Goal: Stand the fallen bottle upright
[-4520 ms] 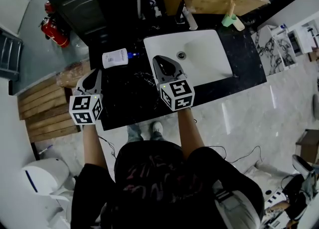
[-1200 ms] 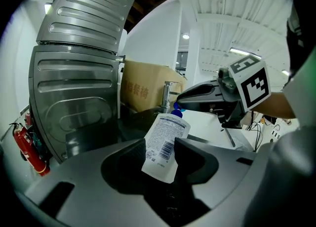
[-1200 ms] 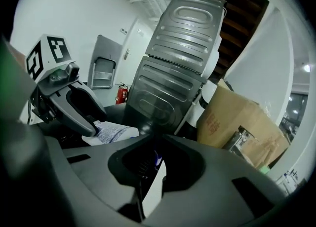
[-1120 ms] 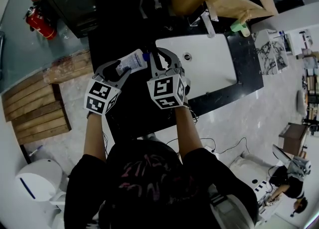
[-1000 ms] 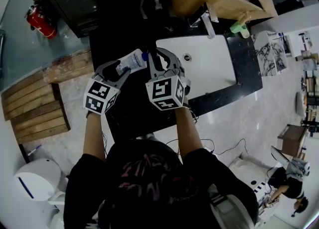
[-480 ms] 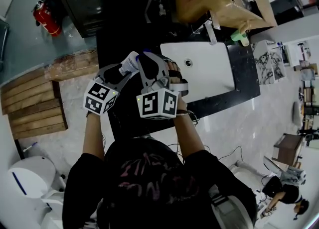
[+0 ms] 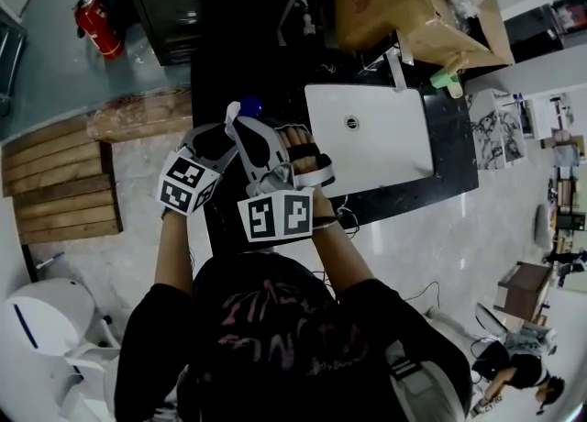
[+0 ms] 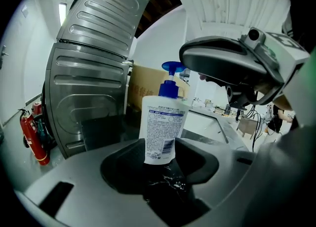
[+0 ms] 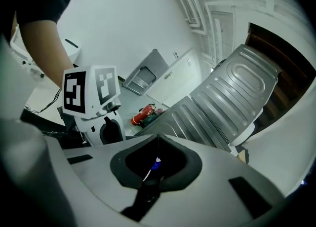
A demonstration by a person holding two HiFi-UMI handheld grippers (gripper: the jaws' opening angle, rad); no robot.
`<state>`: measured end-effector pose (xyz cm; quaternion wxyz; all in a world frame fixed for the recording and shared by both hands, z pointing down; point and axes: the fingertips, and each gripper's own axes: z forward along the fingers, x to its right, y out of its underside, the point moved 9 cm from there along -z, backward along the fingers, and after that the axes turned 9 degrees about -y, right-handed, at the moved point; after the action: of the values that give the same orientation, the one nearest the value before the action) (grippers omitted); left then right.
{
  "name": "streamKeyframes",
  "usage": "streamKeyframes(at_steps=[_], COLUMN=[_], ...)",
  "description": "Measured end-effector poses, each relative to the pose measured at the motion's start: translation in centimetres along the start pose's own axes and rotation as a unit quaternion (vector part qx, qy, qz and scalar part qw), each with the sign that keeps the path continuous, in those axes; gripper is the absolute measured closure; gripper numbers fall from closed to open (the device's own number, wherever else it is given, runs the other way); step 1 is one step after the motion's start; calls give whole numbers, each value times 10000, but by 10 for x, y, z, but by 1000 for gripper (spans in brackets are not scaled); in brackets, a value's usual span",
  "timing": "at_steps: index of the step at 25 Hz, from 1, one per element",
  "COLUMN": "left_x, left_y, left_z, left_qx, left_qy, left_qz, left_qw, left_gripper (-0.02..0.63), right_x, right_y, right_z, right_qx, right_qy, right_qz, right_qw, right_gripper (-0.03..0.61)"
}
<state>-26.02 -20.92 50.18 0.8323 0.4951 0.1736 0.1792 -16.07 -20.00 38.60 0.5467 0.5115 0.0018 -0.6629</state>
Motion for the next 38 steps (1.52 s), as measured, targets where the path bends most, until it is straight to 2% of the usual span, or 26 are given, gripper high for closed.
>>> streamKeyframes(at_steps=[4, 13, 15, 18, 24, 30, 38], left_x=[-2, 1, 1, 2, 6, 18, 36], left_y=[4, 8, 8, 8, 6, -4, -19], left_z=[-4, -6, -6, -7, -16, -28, -53], left_qx=[66, 2, 16, 20, 56, 181, 554], left_qy=[25, 45, 48, 19, -157, -490, -1104], left_qz=[-238, -187, -198, -198, -163, -113, -215], left_qw=[9997, 9998, 9998, 9998, 9997, 9986, 9921], left_gripper=[411, 411, 411, 411, 411, 423, 537], right_x=[-9, -18, -16, -11, 0, 9, 17], right_y=[-7, -10, -10, -10, 3, 29, 69], right_z=[-1, -3, -7, -13, -33, -57, -90], right_qx=[189, 249, 348, 596, 808, 789, 909], right_qy=[-141, -229, -198, -207, -149, 121, 406], right_qz=[34, 71, 225, 726, 2111, 2884, 3879], right_qw=[9997, 9994, 9989, 9954, 9740, 9542, 9163], right_gripper=[565, 565, 565, 564, 565, 565, 565])
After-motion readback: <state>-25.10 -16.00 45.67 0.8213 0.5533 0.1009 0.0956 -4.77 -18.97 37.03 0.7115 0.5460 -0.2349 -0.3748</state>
